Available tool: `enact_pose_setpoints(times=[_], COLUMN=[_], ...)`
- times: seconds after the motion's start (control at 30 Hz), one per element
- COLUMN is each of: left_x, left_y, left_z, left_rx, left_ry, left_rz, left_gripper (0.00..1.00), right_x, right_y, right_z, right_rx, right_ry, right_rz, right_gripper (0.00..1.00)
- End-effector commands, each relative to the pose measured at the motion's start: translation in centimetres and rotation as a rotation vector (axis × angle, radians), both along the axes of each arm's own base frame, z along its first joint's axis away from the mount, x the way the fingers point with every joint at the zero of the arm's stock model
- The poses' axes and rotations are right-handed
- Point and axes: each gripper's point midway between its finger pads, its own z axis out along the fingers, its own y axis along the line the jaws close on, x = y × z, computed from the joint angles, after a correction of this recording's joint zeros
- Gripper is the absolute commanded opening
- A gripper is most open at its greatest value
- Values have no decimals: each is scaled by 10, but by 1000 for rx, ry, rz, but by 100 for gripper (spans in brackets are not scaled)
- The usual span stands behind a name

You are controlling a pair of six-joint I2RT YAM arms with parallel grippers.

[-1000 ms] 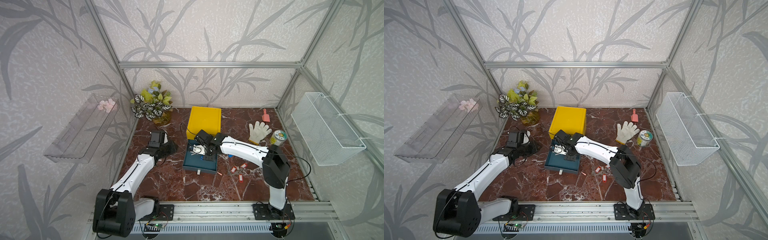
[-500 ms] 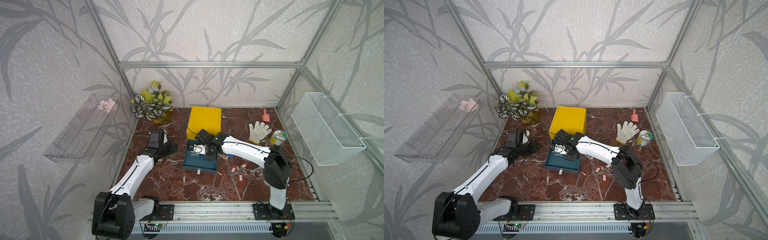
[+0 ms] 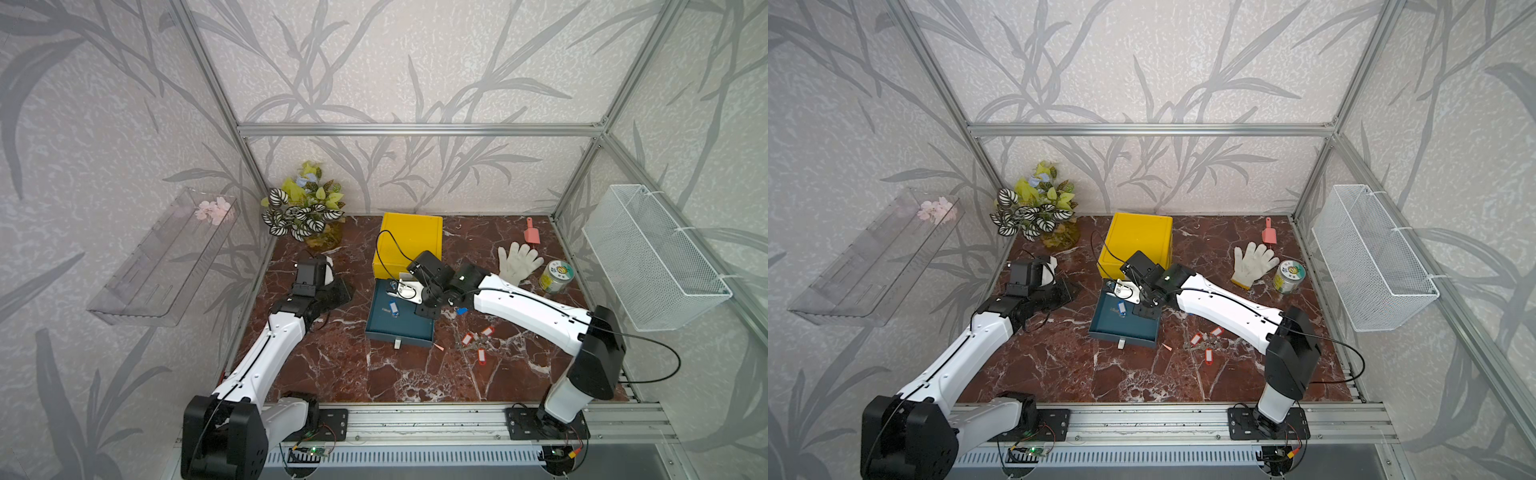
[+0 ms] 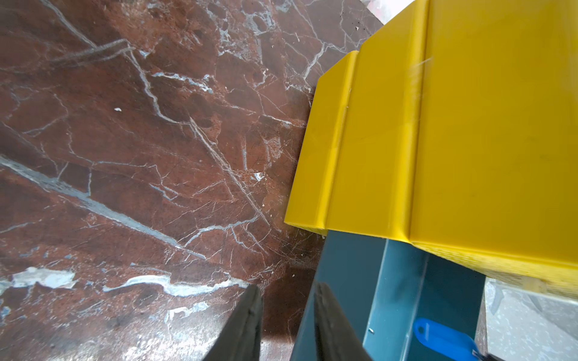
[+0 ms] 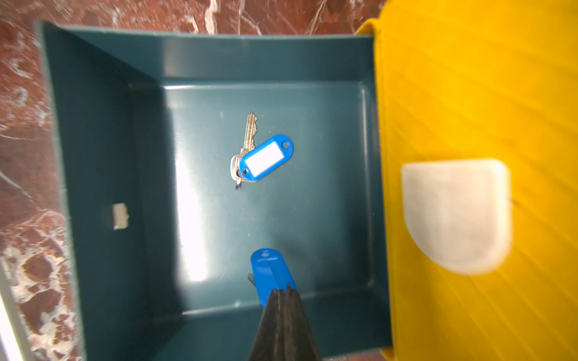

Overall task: Take the keys out of the drawer
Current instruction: Pick up the key from the drawer, then place the key at the center of the board.

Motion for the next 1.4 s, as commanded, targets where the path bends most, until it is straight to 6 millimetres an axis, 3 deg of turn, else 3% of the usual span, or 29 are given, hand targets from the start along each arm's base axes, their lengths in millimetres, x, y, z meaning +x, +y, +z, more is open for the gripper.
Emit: enact_pose_setpoints(times=[0.0,0.13,0.23,0.37,0.53,0.67,0.93,1.07,1.37], left_x=[1,-2,-5,-8,-8,-9,-9,-7,-2], left_y=[0,0,-1,-2,-5,-4,-2,-3,-4], left_z=[23,36,47,52,56,54,54,45,36], left_rx=[14,25,27,22,7,10,18,12,5], left_ry=[-60,-104,-146,-158,-163,-154,-142,-114,-96], left_rz=[-32,-44,-57,-68,-73,-69,-62,-57,-54], left_gripper=[31,31,32,32,32,32,32,32,32], right_x=[1,1,5,8,12,24,43,47,53], right_y=[-8,-34,-62,-108,-143,-143,-126,-130,-130], right_z=[39,63,68,55,29,-1,-59,-84,-112], right_rx=[111,166,212,239,292,330,344,303,301], right_ry=[-64,-108,-121,-79,17,89,234,296,371], right_rz=[-71,-193,-321,-525,-687,-723,-734,-764,-784], right_gripper=[0,0,0,0,0,0,0,0,0])
